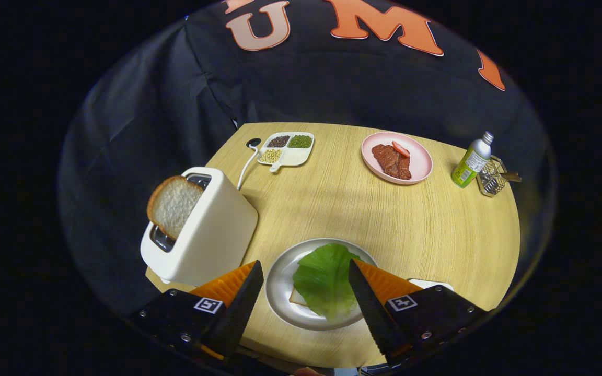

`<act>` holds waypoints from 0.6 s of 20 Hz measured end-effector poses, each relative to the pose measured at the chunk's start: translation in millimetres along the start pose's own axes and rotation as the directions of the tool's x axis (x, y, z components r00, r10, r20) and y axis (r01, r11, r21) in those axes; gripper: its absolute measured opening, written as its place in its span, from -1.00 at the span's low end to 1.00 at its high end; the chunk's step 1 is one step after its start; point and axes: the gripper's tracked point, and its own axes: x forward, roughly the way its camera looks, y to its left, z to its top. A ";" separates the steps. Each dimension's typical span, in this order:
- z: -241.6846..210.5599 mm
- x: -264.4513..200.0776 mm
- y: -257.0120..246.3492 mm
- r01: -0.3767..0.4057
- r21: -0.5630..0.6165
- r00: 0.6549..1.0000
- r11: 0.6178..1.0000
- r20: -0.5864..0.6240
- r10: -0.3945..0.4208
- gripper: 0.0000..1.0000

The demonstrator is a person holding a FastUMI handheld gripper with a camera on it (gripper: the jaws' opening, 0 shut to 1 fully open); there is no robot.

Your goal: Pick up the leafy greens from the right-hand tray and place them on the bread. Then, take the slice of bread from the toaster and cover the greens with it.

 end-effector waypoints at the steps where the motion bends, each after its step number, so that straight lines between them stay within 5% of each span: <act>1: 6.9 -3.9 11.3 -0.013 0.008 1.000 1.000 -0.004 0.013 0.97; 12: 72.2 -5.2 120.3 -0.018 -0.049 0.997 0.999 -0.075 0.015 0.95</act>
